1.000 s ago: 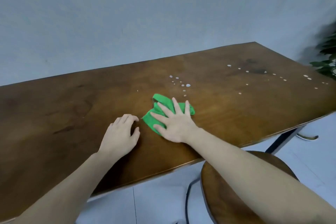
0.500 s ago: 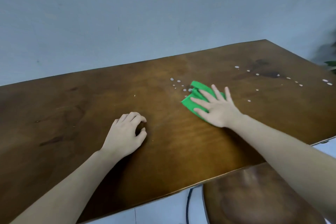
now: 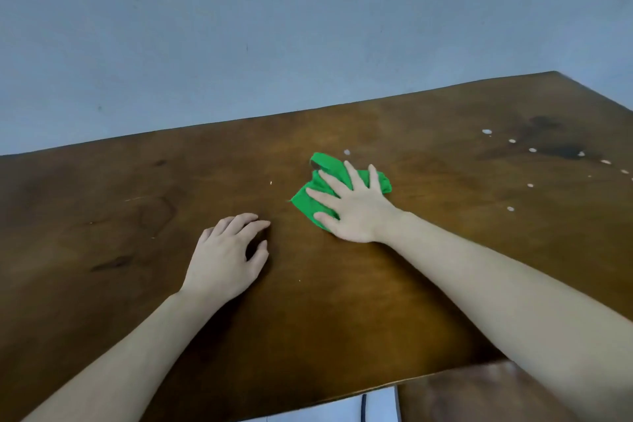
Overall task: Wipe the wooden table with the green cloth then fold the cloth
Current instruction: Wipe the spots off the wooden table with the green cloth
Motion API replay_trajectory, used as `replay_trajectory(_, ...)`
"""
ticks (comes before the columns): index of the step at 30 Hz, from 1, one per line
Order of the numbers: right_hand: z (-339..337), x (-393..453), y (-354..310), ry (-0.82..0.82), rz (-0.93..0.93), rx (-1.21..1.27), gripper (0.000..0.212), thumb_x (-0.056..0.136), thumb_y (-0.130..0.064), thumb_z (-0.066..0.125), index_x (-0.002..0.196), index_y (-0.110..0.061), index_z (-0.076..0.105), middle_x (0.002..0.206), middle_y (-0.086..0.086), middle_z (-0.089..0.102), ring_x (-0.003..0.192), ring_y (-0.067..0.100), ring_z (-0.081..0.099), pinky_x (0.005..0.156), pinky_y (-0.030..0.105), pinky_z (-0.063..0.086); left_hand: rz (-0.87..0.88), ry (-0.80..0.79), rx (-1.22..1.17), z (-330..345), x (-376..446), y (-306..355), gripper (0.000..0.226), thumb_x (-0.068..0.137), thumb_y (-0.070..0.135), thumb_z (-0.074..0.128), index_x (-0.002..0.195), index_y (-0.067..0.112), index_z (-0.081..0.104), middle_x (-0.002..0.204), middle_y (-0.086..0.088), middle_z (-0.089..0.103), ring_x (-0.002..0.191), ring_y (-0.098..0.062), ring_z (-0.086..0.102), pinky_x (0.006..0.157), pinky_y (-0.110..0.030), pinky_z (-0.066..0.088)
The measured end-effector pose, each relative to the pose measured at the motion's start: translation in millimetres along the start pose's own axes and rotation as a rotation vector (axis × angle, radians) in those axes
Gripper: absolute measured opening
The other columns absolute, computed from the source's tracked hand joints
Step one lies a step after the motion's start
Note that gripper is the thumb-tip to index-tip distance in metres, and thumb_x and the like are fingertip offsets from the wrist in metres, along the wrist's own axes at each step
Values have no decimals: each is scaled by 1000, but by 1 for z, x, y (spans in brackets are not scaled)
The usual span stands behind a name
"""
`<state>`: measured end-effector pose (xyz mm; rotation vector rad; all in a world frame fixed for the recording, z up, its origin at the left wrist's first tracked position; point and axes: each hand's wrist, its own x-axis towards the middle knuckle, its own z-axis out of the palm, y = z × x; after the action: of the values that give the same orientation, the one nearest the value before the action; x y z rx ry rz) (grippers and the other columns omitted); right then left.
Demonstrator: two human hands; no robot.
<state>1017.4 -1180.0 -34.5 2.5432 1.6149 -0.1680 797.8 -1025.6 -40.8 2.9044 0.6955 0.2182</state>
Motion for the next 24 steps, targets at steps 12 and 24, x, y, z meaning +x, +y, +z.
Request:
replay_trajectory(12, 10, -99, 23, 7, -240, 14, 54, 97, -74, 6, 151, -64, 5, 165, -20, -11, 153, 19, -23, 121, 55, -18, -19, 29, -16, 2, -1, -10, 50, 94, 51, 33, 139, 38, 49, 148, 16, 43, 139, -11, 35, 114, -38, 28)
replay_trajectory(24, -2, 18, 106, -38, 394, 111, 59, 97, -73, 9, 154, -60, 6, 170, -14, -5, 156, 33, -10, 118, 68, -8, -61, 29, -56, 2, 0, -10, 42, 97, 45, 44, 138, 38, 49, 149, 15, 42, 141, -10, 33, 115, -39, 27)
